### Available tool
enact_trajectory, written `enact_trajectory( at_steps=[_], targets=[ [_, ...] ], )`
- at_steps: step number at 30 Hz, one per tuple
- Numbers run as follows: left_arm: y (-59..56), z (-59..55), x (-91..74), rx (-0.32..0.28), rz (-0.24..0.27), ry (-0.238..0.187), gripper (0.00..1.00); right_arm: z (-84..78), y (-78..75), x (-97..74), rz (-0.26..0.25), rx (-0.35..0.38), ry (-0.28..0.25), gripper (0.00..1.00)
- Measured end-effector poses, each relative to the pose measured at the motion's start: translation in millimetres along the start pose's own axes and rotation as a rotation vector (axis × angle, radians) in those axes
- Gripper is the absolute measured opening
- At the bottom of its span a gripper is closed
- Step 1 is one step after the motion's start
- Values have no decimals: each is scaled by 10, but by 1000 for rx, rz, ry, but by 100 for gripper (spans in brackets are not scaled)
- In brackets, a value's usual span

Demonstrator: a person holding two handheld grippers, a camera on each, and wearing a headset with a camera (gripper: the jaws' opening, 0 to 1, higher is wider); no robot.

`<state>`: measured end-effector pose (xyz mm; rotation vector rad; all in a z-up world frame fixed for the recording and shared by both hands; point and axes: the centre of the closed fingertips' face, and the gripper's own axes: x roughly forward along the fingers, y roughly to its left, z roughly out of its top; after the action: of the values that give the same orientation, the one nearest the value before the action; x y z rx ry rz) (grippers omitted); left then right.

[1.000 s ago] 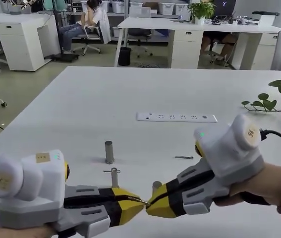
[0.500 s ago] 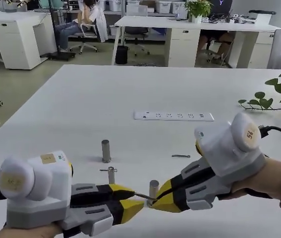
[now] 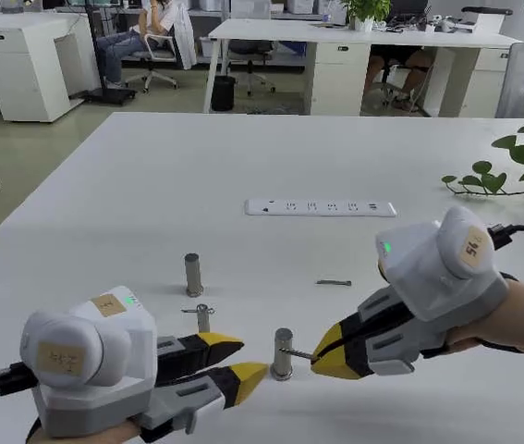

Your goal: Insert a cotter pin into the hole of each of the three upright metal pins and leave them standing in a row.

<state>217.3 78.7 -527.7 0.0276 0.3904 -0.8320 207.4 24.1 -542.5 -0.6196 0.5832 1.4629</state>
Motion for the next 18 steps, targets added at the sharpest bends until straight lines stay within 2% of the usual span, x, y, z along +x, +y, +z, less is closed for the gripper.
enact_trajectory(
  at_steps=[10,14,15,18],
  targets=[
    [-18,-84,185,5,43,24,23,-213,-161,-8,-27,-45,72,0],
    [9,-60,236,16,71,8,26,-264,-235,-11,-39,-54,88,0],
    [6,-52,254,35,74,7,26,-280,-260,-8,-42,-51,91,0],
    [11,-52,287,42,76,8,31,-306,-291,1,-44,-54,97,0]
  ],
)
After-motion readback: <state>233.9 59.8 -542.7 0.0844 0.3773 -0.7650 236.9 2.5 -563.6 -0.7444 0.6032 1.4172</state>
